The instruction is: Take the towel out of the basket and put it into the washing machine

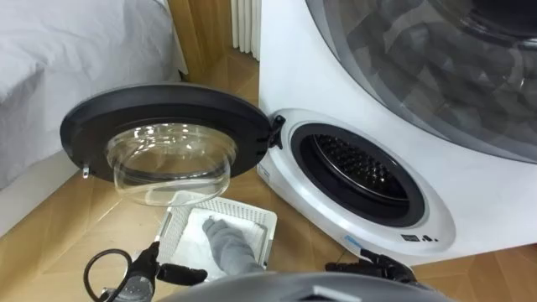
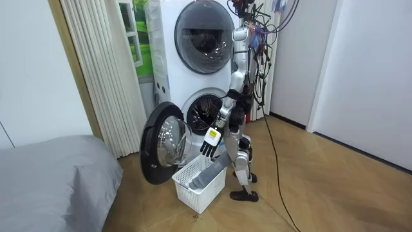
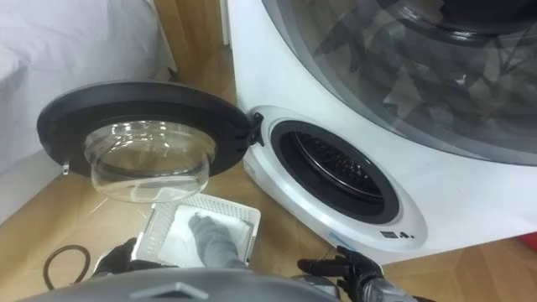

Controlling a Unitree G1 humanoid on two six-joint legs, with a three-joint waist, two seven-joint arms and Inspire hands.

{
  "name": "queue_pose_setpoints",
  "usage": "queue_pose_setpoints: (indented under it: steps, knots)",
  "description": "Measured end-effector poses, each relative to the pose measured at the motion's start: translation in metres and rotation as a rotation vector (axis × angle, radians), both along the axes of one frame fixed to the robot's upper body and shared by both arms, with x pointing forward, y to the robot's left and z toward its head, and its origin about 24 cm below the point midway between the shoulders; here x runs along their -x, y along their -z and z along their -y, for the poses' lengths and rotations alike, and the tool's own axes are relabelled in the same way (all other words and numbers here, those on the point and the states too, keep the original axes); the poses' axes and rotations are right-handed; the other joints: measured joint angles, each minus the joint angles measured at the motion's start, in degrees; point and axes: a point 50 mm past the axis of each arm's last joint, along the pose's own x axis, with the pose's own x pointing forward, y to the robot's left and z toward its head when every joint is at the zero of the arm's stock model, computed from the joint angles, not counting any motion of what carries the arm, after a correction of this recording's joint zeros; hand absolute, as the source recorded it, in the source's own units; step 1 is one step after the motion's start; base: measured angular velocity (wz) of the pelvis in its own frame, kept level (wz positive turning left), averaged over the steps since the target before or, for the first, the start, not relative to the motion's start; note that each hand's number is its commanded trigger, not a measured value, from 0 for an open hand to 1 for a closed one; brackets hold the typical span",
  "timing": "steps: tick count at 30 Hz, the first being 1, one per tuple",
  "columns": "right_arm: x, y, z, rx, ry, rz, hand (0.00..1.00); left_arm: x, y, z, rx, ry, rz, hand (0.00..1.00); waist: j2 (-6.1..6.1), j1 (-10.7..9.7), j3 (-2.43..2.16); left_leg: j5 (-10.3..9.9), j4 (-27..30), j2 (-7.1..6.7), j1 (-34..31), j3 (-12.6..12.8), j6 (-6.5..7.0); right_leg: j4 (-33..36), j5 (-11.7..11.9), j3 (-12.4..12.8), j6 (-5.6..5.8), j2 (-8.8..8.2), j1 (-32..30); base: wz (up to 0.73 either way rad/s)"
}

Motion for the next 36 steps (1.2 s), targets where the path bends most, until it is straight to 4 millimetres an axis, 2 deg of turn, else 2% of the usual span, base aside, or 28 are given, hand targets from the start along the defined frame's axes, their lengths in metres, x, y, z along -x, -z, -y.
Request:
queue_pose_setpoints:
  steps: [14,19,22,24,27,31,33,35,36]
  knots:
    - [-0.004,-0.001,-0.001,0.002,-0.023,0.015,0.00,-0.001,-0.001,-0.001,-0.026,0.021,0.006,0.00,-0.04,0.2,-0.02,0.0,-0.1,0.05,-0.5,0.0,0.00,0.0,0.0,0.3,0.00,0.08,-0.6,0.00]
    - [-0.012,-0.001,-0.004,-0.010,-0.070,0.026,0.00,-0.010,-0.003,-0.002,-0.081,0.096,0.026,0.00,-0.21,0.2,-0.16,0.0,0.7,0.07,-3.1,0.0,0.01,0.4,0.1,0.1,-0.08,-0.01,-2.9,0.00]
    - [-0.018,-0.002,-0.005,-0.004,-0.098,0.033,0.00,-0.016,-0.004,0.000,-0.090,0.139,0.036,0.00,0.07,0.1,0.00,0.0,1.4,0.08,-5.1,0.0,0.03,0.4,0.4,0.0,-0.11,-0.10,-4.5,0.00]
    - [-0.027,-0.003,-0.006,0.008,-0.132,0.046,0.00,-0.025,-0.005,0.002,-0.099,0.187,0.051,0.00,-0.03,0.1,-0.05,0.0,2.4,0.13,-6.8,0.0,0.04,1.1,0.4,0.1,-0.12,-0.21,-6.5,0.00]
    - [-0.042,-0.006,-0.008,0.020,-0.199,0.074,0.00,-0.043,-0.008,0.008,-0.106,0.268,0.086,0.00,0.51,0.0,0.31,0.2,3.3,0.17,-10.2,-0.2,0.27,1.8,0.7,-0.3,-0.27,-0.40,-9.7,0.01]
    - [-0.070,-0.013,-0.010,0.031,-0.255,0.127,0.00,-0.079,-0.015,0.020,-0.135,0.439,0.143,0.00,1.39,-0.5,1.30,0.5,5.0,0.12,-15.7,-0.4,0.65,4.3,0.8,-0.7,-0.35,-1.30,-15.4,0.05]
    - [-0.080,-0.016,-0.011,0.034,-0.268,0.164,0.00,-0.093,-0.018,0.026,-0.146,0.502,0.167,0.00,1.58,-0.8,1.45,0.9,5.2,-0.02,-17.8,-0.3,0.82,5.3,0.8,-0.5,-0.37,-1.36,-18.0,-0.05]
    - [-0.092,-0.020,-0.014,0.035,-0.268,0.195,0.00,-0.107,-0.024,0.030,-0.162,0.550,0.203,0.00,1.62,-1.2,1.84,0.9,6.3,-0.02,-20.4,-0.2,0.87,6.5,0.8,-0.5,-0.37,-1.50,-20.6,-0.04]
    - [-0.101,-0.023,-0.014,0.041,-0.270,0.219,0.00,-0.118,-0.028,0.034,-0.179,0.595,0.230,0.00,1.70,-1.4,2.52,0.9,7.0,-0.03,-22.0,-0.2,0.93,7.1,0.8,0.0,-0.39,-1.51,-22.3,-0.06]
